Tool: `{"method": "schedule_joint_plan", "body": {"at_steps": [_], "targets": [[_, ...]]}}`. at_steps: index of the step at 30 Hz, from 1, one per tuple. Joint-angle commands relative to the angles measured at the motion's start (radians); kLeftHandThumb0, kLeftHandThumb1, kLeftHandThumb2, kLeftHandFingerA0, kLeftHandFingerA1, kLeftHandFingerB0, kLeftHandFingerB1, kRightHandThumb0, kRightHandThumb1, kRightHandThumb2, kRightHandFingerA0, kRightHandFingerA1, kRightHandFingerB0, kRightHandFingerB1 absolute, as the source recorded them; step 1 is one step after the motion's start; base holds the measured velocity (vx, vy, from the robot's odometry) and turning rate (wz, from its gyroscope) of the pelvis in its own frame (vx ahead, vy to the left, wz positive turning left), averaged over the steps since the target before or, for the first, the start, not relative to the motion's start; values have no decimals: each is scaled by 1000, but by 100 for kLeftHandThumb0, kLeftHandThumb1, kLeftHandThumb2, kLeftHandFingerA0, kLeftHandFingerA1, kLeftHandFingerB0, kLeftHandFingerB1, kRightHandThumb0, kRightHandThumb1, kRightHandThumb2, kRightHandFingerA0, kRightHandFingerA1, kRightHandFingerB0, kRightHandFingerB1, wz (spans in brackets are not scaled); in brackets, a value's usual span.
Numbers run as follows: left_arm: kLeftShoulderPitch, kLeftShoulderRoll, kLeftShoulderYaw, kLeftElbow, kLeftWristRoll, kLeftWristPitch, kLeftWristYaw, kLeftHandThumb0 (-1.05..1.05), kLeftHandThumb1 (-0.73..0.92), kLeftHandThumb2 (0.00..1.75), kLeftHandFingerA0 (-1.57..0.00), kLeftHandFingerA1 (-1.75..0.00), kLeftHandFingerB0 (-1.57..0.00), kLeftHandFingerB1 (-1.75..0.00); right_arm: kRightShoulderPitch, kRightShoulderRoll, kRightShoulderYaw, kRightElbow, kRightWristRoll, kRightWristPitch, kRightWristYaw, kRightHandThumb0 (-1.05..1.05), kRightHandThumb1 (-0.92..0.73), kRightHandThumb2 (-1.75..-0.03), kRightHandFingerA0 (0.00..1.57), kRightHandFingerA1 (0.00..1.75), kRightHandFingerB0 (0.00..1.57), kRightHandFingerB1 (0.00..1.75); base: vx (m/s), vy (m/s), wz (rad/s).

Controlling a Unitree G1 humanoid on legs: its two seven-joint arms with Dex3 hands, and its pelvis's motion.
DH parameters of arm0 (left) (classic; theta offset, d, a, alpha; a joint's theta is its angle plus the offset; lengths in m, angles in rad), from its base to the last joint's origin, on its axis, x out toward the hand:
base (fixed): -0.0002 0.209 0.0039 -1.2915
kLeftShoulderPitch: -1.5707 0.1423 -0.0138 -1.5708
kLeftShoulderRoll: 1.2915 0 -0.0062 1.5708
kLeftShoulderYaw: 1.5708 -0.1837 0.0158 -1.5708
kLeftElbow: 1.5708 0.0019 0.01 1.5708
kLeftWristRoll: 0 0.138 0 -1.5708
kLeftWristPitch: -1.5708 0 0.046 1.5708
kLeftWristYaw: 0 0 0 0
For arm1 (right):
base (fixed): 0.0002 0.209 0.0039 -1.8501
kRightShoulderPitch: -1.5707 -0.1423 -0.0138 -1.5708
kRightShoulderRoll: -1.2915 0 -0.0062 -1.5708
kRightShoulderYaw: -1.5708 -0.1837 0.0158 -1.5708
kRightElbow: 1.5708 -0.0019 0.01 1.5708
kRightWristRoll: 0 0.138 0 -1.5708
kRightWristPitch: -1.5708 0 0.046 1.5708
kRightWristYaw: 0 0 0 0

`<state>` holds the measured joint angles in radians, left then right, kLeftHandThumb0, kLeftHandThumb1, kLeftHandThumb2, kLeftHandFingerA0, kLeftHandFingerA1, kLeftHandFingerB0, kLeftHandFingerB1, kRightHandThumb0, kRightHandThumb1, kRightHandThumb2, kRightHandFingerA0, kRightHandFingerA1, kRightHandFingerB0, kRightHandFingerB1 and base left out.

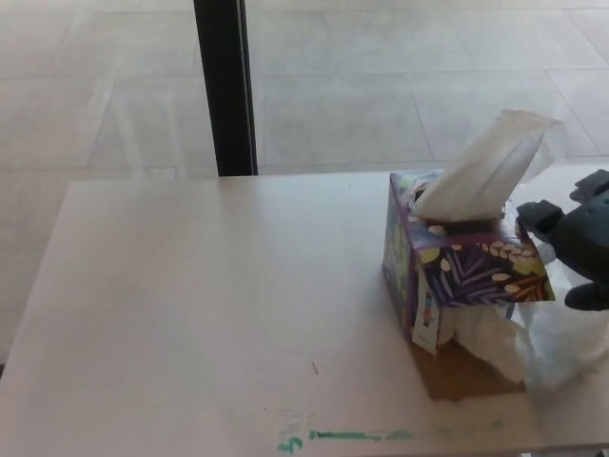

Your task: The robot uses its right hand to pull out a tissue from the tissue box kept in the middle of the desk and put it on the right side

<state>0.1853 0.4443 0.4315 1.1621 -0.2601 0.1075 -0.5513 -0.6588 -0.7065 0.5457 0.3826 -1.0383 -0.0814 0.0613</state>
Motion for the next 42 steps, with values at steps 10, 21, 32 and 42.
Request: {"method": "schedule_joint_plan", "body": {"at_steps": [10, 21, 32, 42], "targets": [[6, 9, 17, -9, -22, 11, -5, -79, 26, 92, -48, -110, -37, -96, -87, -173, -58, -152, 0, 36, 525, -105, -60, -60, 0, 0, 0, 0, 0, 0, 0], [3, 8, 25, -3, -26, 6, -5, -84, 20, 100, -58, -101, -42, -89, -133, -300, -106, -110, 40, 20, 658, -100, -56, -58, 0, 0, 0, 0, 0, 0, 0], [-3, 16, 34, 4, -25, 9, 6, -85, 25, 89, -51, -108, -40, -97, -254, -524, -338, -32, 244, 17, 763, -95, -52, -57, 0, 0, 0, 3, 0, 0, 0], [2, 18, 35, -15, -28, 18, -3, -87, 26, 89, -47, -111, -39, -99, 387, -429, -1231, -4, 469, -64, 416, -76, -64, -60, 30, 73, 31, 52, 0, 0, 0]]}}
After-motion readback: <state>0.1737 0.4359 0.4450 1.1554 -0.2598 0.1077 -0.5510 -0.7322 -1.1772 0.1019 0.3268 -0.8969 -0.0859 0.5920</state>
